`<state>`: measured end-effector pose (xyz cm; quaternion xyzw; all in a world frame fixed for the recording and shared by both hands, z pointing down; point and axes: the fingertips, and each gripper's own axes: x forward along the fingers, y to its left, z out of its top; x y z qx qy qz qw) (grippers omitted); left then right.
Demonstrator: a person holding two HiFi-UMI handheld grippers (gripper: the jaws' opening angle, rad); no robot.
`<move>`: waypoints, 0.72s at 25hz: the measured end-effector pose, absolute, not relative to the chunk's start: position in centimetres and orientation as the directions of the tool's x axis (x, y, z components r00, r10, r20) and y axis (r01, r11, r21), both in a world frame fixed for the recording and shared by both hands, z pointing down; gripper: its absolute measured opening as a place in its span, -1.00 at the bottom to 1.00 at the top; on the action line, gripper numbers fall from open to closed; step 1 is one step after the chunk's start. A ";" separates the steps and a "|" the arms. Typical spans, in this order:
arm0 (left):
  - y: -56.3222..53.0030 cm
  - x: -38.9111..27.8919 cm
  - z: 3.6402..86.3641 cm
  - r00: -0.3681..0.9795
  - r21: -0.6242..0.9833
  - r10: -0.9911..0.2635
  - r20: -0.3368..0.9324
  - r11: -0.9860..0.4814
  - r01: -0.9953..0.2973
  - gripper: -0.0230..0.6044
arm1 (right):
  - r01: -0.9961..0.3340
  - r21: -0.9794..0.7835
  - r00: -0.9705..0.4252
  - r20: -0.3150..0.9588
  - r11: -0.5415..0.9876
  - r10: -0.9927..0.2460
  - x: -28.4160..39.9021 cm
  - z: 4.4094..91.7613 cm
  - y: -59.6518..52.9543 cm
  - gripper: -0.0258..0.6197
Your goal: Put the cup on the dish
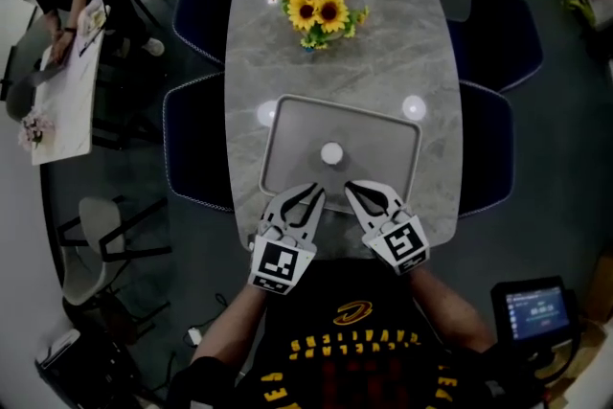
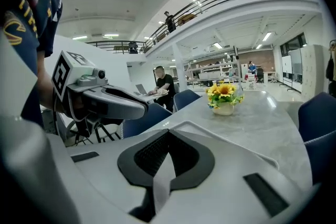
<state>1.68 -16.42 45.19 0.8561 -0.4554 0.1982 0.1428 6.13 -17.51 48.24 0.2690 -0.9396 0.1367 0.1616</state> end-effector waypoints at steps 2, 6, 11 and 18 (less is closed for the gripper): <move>-16.4 1.9 43.9 0.514 0.061 -0.735 0.443 -0.547 -0.835 -0.92 | -0.550 -0.182 -0.809 0.357 0.815 -0.466 6.3 47.0 -17.6 -0.90; -15.6 2.3 41.3 0.540 0.069 -0.738 0.405 -0.565 -0.823 -0.92 | -0.565 -0.177 -0.806 0.328 0.806 -0.493 6.2 44.2 -17.5 -0.90; -15.6 2.7 40.1 0.553 0.076 -0.746 0.372 -0.569 -0.819 -0.93 | -0.591 -0.183 -0.797 0.278 0.785 -0.536 6.2 41.8 -18.4 -0.90; -16.0 2.7 40.2 0.554 0.099 -0.742 0.377 -0.562 -0.821 -0.92 | -0.602 -0.162 -0.791 0.260 0.782 -0.554 6.1 40.9 -18.7 -0.90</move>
